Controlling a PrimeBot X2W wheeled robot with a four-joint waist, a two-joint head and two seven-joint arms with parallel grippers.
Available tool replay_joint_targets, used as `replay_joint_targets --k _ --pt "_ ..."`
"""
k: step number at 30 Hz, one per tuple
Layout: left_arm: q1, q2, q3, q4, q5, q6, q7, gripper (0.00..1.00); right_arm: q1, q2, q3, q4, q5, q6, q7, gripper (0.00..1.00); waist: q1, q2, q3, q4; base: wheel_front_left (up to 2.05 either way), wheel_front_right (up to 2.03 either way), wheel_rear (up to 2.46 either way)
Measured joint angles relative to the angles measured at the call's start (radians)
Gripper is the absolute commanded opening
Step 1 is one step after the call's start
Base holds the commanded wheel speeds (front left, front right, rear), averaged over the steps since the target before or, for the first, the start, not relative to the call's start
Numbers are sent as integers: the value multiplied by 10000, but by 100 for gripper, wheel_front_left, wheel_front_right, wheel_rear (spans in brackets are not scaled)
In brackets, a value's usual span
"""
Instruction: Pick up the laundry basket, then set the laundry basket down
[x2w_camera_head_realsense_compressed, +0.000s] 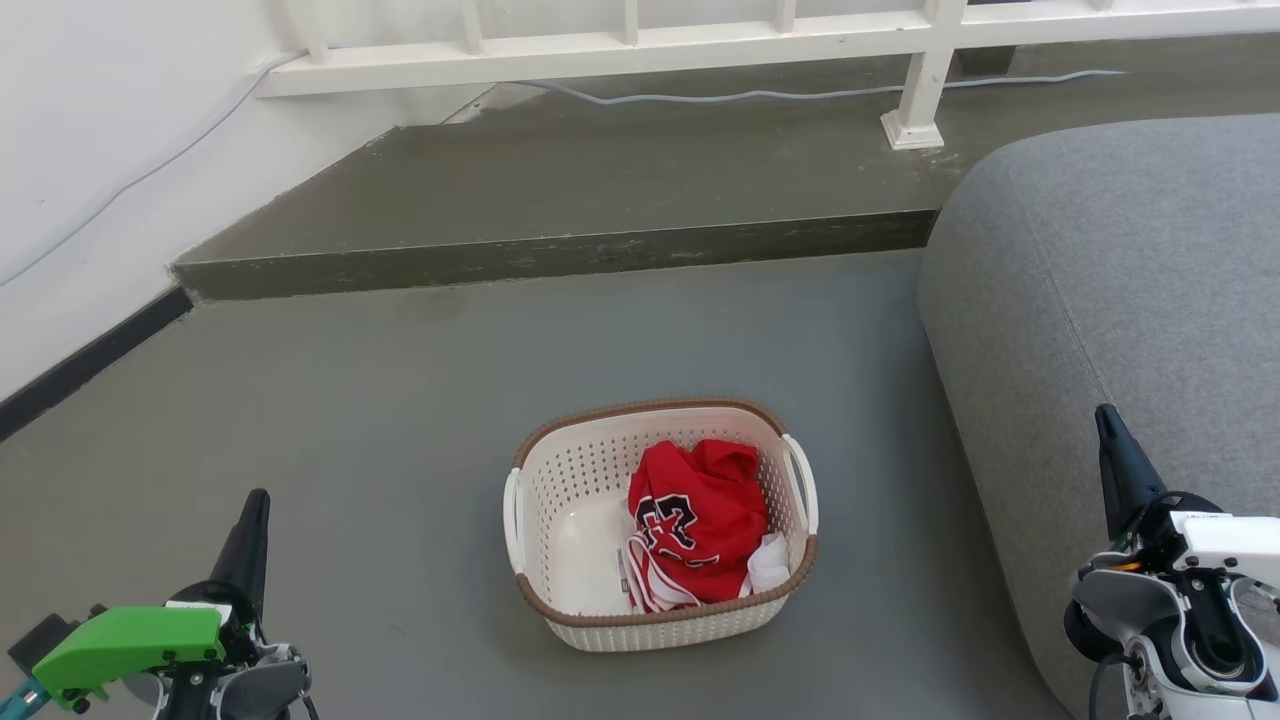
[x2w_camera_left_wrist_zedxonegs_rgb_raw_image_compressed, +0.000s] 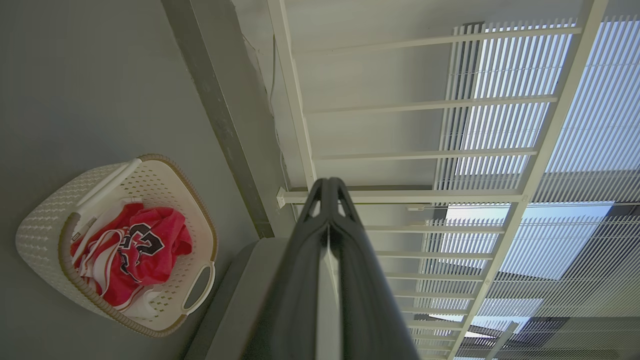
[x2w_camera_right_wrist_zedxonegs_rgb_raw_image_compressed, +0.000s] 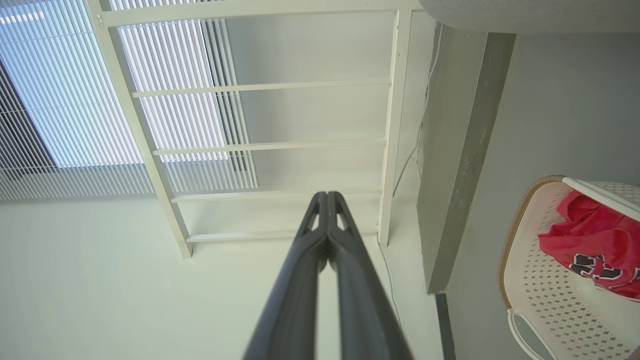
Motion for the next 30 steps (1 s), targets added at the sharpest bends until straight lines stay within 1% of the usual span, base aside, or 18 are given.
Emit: replay_joint_targets --k 30 --pt "-5 -4 2 -13 0 -2 -2 0 -1 2 2 -15 4 15 0 0 0 0 2 1 0 0 0"
